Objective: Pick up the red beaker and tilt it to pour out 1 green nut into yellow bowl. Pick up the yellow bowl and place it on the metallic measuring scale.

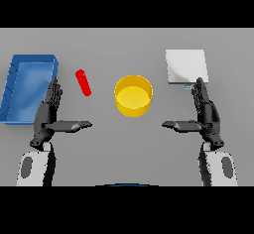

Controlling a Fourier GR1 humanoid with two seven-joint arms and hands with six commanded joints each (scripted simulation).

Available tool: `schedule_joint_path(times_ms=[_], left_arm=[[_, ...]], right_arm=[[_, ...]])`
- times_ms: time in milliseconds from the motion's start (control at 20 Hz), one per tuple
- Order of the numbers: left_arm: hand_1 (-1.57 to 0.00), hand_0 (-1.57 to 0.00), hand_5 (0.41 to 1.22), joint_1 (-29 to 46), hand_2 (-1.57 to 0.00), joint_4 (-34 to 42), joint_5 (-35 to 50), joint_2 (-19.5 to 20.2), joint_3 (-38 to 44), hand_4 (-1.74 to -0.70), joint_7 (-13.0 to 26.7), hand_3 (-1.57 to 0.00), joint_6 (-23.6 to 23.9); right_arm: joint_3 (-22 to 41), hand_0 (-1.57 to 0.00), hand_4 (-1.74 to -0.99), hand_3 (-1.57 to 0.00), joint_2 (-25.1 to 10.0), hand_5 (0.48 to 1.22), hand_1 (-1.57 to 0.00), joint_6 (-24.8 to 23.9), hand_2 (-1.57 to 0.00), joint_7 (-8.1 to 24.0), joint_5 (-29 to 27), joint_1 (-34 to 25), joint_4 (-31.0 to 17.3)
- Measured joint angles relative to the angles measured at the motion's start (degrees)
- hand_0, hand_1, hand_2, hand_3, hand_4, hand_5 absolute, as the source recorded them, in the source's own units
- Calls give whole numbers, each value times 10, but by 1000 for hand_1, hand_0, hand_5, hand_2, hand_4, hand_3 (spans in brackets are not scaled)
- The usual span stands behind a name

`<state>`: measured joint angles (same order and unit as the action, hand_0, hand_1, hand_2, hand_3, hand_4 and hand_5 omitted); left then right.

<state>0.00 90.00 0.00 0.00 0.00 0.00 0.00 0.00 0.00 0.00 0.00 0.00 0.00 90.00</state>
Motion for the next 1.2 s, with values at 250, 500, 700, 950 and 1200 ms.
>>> schedule_joint_path(times_ms=[250, 500, 700, 950, 1200], left_arm=[[1, 1, 623, -18, 1, -15, 9, 11, 13, -1093, 6, 1, -3], [1, 1, 615, 41, 1, 46, -59, 31, -33, -1096, -21, 1, 2], [1, 1, 612, 36, 1, 52, -72, 38, -38, -1090, 15, 1, 5], [1, 1, 633, -18, 1, -14, -101, 25, -47, -1130, 0, 1, 19], [1, 1, 632, -99, 1, -124, -98, 28, -14, -1150, -33, 1, 32]], right_arm=[[8, 1, -1128, 1, 7, 660, 1, -4, 1, -2, 6, 7, 6], [84, 1, -1126, 1, -17, 668, 1, -38, 1, -83, 154, 60, 53], [92, 1, -1121, 1, -13, 658, 1, -44, 1, -72, 166, 62, 62], [97, 1, -1160, 1, -4, 651, 1, -47, 1, -56, 169, 66, 76], [86, 1, -1213, 1, -9, 664, 1, -33, 1, -66, 142, 69, 74]])
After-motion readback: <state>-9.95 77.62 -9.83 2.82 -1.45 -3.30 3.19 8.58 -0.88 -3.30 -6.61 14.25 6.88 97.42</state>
